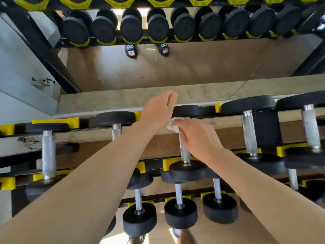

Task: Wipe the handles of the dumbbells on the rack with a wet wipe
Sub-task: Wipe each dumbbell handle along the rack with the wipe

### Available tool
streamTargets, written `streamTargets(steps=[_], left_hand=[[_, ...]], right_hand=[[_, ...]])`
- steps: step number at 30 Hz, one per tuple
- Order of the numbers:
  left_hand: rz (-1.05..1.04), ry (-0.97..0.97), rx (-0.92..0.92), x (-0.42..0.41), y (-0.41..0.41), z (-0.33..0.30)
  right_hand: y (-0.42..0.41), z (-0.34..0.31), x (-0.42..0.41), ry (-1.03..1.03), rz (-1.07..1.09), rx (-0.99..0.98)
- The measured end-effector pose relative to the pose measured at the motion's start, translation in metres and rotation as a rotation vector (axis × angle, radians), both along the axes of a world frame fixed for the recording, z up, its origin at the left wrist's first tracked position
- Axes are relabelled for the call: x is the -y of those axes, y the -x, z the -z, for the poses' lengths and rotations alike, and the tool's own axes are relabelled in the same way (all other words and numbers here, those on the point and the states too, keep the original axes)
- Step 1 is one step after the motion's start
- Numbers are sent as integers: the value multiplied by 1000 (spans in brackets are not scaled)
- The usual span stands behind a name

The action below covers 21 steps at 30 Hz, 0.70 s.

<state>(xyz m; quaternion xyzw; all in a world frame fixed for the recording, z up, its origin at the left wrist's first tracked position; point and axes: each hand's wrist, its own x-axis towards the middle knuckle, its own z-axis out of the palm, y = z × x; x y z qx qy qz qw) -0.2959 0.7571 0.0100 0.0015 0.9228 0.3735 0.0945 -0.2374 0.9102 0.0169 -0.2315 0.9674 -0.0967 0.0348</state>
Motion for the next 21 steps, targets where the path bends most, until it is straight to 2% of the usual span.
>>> streamTargets(steps=[2, 4, 9, 11, 13, 15, 19, 21], left_hand=[[-24, -75, 28, -22, 8, 5], [-35, -93, 67, -36, 12, 11], [-46, 16, 35, -44, 13, 27], [-61, 31, 23, -45, 12, 29], [-82, 22, 16, -47, 10, 28], [-103, -9, 26, -47, 10, 26], [-127, -56, 74, -46, 10, 24], [-134, -59, 77, -46, 10, 24]], right_hand=[[5, 14, -9, -88, -117, -69], [11, 27, -14, -120, -136, -83], [18, 44, -28, -18, -198, -123], [18, 47, -38, 38, -166, -156], [16, 48, -46, 156, -18, -120], [11, 53, -46, 368, 257, 88], [23, 63, -27, 1098, 903, 898], [30, 64, -23, 1248, 1026, 1123]])
